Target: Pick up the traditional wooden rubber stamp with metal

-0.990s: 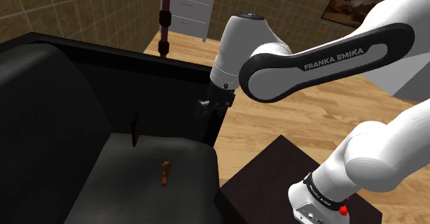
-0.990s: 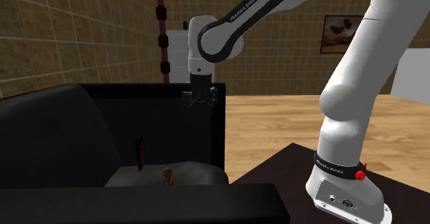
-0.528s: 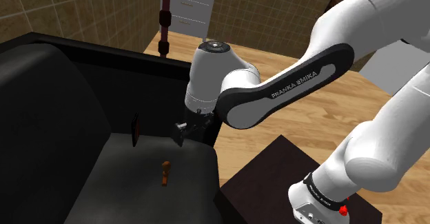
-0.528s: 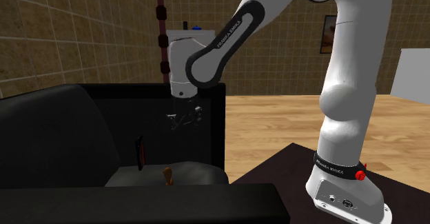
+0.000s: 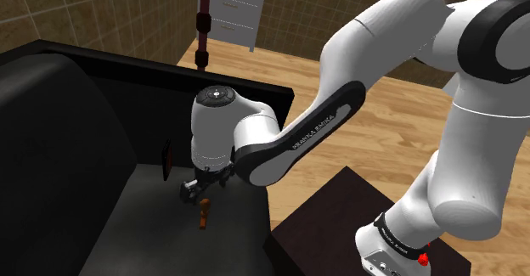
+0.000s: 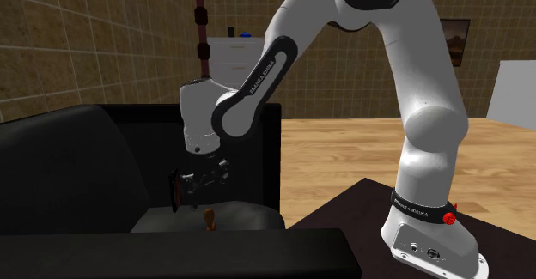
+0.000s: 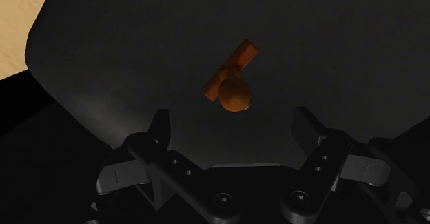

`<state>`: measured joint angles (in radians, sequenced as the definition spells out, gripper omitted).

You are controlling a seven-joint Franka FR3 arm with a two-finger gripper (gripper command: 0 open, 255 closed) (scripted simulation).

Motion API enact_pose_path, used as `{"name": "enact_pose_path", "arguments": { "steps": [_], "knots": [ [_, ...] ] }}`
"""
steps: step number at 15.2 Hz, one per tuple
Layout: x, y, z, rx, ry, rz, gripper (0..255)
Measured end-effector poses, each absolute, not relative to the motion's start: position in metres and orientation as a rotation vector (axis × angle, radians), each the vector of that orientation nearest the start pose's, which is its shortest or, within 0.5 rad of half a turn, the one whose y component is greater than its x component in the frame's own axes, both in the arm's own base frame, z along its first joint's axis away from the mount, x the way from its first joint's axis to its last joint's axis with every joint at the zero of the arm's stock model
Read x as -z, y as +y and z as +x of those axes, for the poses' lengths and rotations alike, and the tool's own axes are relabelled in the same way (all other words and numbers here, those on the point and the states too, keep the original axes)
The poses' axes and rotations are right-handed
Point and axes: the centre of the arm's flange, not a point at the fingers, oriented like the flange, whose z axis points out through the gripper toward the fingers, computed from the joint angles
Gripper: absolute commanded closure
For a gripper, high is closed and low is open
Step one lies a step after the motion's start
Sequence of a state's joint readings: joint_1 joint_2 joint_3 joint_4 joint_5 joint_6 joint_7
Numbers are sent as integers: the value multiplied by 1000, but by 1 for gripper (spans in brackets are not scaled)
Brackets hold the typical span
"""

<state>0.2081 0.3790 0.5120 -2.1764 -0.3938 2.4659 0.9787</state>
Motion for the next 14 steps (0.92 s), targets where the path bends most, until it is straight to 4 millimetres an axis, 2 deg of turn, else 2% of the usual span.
{"name": "enact_pose_path", "arguments": {
  "steps": [3, 8, 9, 14],
  "knots": [
    [-213, 375, 420, 51, -43, -3195, 0],
    [-187, 373, 421, 51, -44, -3196, 0],
    [-185, 374, 421, 51, -44, -3196, 255],
    [-183, 375, 421, 53, -44, -3195, 255]
  ]
}}
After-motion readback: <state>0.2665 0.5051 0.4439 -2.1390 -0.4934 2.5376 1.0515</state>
